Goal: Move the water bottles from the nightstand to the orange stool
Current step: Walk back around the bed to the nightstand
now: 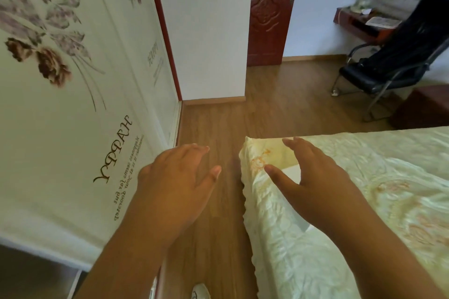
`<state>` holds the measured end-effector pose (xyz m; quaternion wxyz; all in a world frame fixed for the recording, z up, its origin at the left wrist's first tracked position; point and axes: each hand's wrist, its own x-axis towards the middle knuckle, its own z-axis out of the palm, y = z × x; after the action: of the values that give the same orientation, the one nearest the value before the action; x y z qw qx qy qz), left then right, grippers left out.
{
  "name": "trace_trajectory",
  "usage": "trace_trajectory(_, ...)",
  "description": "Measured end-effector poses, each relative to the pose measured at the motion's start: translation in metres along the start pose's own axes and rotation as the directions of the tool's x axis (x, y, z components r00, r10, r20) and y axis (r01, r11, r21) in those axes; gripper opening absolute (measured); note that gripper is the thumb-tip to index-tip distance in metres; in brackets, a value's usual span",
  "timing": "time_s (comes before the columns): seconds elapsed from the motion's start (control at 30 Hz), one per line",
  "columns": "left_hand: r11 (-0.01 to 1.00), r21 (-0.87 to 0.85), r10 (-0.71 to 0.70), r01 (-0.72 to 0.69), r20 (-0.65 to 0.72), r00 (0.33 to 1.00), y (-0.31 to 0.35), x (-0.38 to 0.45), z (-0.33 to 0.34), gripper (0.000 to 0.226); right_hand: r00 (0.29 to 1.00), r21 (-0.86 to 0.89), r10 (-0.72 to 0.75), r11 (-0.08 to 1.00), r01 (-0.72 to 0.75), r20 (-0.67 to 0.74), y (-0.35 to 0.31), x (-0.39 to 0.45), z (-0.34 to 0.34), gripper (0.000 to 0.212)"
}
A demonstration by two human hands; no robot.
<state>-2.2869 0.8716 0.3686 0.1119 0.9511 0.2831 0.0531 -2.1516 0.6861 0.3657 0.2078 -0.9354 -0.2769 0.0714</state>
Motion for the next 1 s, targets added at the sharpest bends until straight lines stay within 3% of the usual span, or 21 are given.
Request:
trace_trajectory(0.43, 0.997, -0.037, 0.063, -0.063, 0.005, 0.998, -0.084, 0.197, -0.025, 0.060, 0.995, -0.023, 0.073, 0.997, -0.075, -0.071, -0.092, 0.172, 0.023, 0.078)
trace_trajectory(0.67, 1.000, -0.008, 0.019, -0.019, 0.036, 0.999, -0.112, 0.265, -0.027, 0.059, 0.999, -0.039, 0.023, 0.999, -0.024, -0.040, -0.116, 0.251, 0.039, 0.078)
trace_trajectory(1.0, 0.996, 0.035, -0.082, 0.083, -0.029, 0.996, -0.117, 0.383, -0.023, 0.058, 0.992, -0.001, -0.119, 0.993, 0.119, 0.033, -0.114, 0.409, 0.044, 0.076)
